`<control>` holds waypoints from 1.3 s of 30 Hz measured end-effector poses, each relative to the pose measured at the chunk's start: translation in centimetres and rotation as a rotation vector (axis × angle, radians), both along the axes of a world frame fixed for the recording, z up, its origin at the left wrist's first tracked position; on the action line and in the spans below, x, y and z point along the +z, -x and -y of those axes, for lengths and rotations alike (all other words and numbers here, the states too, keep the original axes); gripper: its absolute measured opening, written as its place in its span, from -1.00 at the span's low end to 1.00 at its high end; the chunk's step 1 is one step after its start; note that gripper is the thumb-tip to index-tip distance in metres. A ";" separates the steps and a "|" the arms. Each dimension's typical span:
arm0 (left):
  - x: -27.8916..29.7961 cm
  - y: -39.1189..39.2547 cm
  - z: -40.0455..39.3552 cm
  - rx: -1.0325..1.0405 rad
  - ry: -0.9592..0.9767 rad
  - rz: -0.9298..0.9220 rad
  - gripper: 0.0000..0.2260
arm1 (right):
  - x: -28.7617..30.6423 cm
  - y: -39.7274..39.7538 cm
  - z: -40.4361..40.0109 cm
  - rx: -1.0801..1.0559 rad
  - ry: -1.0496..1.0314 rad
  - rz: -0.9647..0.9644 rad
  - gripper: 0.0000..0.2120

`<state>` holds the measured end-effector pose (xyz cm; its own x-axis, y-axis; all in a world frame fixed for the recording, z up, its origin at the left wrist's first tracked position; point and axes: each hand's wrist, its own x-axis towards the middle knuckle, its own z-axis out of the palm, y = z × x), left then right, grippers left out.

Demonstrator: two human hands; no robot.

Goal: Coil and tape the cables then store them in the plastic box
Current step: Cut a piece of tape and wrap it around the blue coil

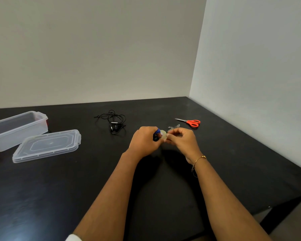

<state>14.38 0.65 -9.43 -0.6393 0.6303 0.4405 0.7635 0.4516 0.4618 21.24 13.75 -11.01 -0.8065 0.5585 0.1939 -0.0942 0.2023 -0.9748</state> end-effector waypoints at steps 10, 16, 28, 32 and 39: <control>0.1 -0.3 -0.4 0.112 -0.043 0.022 -0.81 | 0.4 -0.1 0.1 -0.097 -0.175 -0.121 -0.76; 0.1 0.2 -0.2 0.291 -0.026 0.062 -0.82 | 0.9 -0.4 0.7 -0.069 -0.470 -0.149 -0.76; -0.3 0.9 -0.2 0.157 -0.174 0.369 -0.57 | 0.8 -0.4 0.4 -0.059 -0.621 -0.169 -0.73; 0.1 0.2 -0.3 0.007 -0.271 0.430 -0.63 | 0.7 -0.1 0.4 -0.002 -0.525 -0.124 -0.72; 1.8 -0.2 -1.0 -0.073 -0.369 0.323 -0.77 | 1.3 -0.6 0.7 0.001 -0.610 -0.159 -0.64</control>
